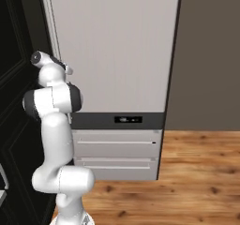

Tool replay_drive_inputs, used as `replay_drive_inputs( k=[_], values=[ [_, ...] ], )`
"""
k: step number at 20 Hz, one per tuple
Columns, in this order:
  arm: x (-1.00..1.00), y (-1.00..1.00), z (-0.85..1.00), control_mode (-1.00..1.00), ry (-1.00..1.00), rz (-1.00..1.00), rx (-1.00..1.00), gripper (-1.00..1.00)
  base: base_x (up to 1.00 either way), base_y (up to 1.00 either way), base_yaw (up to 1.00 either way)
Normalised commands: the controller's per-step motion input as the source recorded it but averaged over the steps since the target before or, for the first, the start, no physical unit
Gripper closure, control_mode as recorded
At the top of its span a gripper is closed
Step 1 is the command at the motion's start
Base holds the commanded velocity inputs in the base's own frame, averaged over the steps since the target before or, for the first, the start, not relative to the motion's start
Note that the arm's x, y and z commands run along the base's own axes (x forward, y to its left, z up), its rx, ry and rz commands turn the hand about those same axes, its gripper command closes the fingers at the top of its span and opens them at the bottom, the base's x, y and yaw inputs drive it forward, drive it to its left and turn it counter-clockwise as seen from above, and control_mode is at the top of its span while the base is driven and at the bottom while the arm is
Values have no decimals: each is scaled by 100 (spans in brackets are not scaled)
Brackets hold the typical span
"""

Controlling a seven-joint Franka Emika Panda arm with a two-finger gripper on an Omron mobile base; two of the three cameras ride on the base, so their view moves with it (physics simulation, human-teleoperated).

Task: Move the hot dog bun to the plate on the dining table and place the condiment next to that plate. Then navigate to the fridge and take the sausage and place it on the plate as well.

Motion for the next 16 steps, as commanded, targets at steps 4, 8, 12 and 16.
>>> replay_drive_inputs(
  k=[4,8,12,16],
  values=[
    [-1,-99,0,-100,9,0,0,100,0,0,0],
    [-34,-100,0,-100,1,0,0,100,0,0,0],
    [-70,-100,8,-100,0,0,0,100,0,0,0],
    [-97,-100,15,-100,-1,0,0,100,0,0,0]
  ],
)
